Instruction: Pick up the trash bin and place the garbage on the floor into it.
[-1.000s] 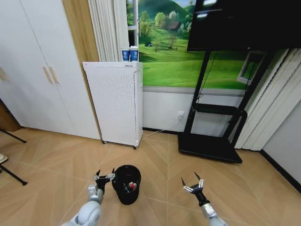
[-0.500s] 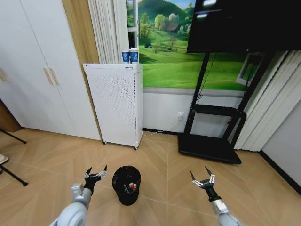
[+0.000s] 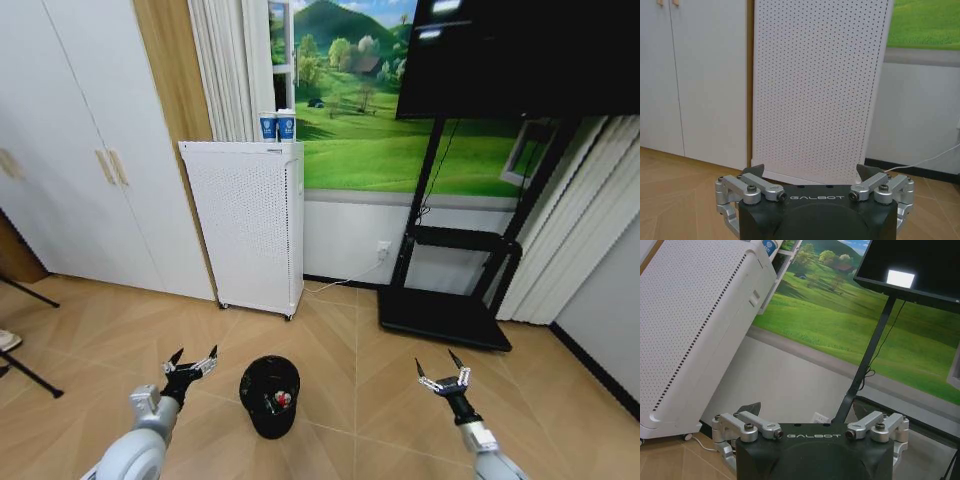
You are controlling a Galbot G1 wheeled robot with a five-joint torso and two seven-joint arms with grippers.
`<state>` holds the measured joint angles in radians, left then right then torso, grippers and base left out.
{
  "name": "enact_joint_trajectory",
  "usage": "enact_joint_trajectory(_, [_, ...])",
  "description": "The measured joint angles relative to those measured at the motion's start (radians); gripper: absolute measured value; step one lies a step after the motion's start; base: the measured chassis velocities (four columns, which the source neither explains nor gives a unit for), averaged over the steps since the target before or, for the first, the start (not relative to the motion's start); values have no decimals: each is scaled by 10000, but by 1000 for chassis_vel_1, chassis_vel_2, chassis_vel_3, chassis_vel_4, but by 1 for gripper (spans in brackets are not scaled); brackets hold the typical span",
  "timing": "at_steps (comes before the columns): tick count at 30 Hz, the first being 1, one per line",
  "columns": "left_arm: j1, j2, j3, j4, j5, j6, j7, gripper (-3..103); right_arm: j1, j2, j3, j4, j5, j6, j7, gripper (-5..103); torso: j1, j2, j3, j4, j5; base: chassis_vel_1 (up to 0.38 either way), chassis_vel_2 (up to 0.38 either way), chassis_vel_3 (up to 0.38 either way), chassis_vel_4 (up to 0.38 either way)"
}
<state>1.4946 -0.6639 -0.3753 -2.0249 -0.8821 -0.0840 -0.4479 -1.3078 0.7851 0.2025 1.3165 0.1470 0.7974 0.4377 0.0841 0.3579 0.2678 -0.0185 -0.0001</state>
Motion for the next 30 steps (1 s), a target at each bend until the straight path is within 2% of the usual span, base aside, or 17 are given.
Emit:
enact_joint_trajectory(6, [83,112,-46,-4,-65,124,401,100,-315,6,324,61,-23,0,-16,100,31,88,57,-2,0,0,0,0,0])
enact_joint_trajectory(13, [141,150,-80,65,-14,110,522,100,-427,41,403,89,-47,-1,-18,100,94,262,171,-2,0,0,0,0,0])
enact_joint_trajectory(30, [272,184,-128,112,90,54,815,100,-662,181,574,145,-179,0,-12,100,358,986,631,-5,0,-26,-22,-27,-26])
